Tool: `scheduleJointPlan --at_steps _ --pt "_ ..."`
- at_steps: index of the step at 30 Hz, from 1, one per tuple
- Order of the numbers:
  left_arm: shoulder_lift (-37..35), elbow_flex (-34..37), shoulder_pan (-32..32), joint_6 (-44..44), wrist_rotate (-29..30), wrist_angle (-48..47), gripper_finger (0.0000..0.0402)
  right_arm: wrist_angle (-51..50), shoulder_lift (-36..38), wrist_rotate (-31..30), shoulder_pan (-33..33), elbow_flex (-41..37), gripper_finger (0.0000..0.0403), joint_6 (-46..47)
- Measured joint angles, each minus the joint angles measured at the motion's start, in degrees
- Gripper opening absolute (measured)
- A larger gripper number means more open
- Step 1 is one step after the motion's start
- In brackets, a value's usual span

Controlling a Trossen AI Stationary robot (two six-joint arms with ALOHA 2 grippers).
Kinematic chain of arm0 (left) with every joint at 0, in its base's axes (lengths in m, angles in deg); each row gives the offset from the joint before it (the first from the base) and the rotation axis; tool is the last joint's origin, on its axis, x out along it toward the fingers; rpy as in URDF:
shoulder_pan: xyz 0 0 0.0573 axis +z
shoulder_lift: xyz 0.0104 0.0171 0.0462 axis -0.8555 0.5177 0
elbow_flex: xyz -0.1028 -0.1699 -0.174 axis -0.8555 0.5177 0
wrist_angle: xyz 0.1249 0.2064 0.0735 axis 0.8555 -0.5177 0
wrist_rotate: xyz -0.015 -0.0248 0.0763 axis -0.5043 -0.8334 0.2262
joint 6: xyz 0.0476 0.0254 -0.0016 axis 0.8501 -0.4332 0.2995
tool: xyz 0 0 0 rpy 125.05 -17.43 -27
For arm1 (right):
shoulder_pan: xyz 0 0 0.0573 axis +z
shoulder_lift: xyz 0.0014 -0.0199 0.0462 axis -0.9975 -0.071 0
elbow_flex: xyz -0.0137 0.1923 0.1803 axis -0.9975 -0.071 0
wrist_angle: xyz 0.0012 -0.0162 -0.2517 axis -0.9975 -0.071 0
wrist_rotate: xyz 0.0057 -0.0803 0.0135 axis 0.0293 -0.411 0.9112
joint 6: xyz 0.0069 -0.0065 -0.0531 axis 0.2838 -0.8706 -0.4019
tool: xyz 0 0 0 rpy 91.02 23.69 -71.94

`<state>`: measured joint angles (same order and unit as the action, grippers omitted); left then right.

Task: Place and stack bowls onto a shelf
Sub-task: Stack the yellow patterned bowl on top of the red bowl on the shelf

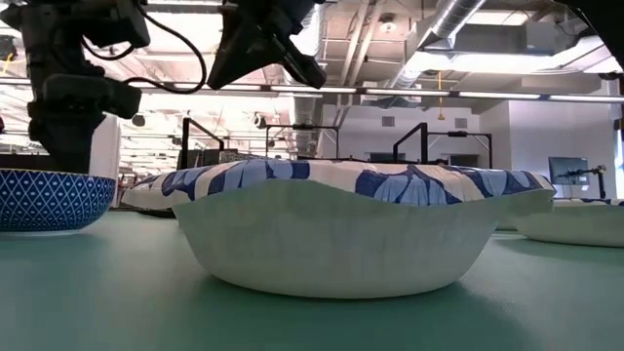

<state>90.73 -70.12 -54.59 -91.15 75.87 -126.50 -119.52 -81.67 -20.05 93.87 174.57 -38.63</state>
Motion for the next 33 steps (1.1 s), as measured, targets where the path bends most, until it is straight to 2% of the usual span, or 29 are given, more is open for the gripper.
scheduleJointPlan --at_steps 4,8,11,16,19,23,29,33 --pt "0.0 2.11 0.0 1.53 -3.37 0.0 0.0143 -0.13 0.0 -0.07 0.28 0.0 0.0031 1.39" --pt "0.0 4.37 0.0 1.57 -4.57 -0.03 0.0133 -0.14 0.0 -0.07 0.91 0.0 0.0032 2.57" --pt "0.0 4.78 0.0 1.38 -4.63 0.26 0.0102 -0.18 0.0 -0.16 1.24 0.0 0.0032 2.94" --pt "-0.02 4.8 0.0 2.99 -6.1 2.8 0.0014 -2.55 0.93 -0.17 1.5 -0.09 0.0032 3.45" --pt "0.0 4.42 -0.04 3.32 -7.04 5.27 0.0009 -4.68 2.52 -0.66 1.51 0.0 0.003 3.55" --pt "0.02 1.54 -0.07 5.23 -7.06 5.12 0.0005 -9.71 5.66 -5.81 1.97 0.0 0.003 3.74" --pt "0.0 -6.04 -0.07 8.8 -3.41 5.36 0.0003 -22.28 10.17 -15.78 2.55 0.0 0.003 5.01" --pt "0.02 -11.63 -0.07 10.23 -0.69 5.68 0.0002 -29.75 11.13 -18.28 2.01 -0.15 0.0028 6.01"
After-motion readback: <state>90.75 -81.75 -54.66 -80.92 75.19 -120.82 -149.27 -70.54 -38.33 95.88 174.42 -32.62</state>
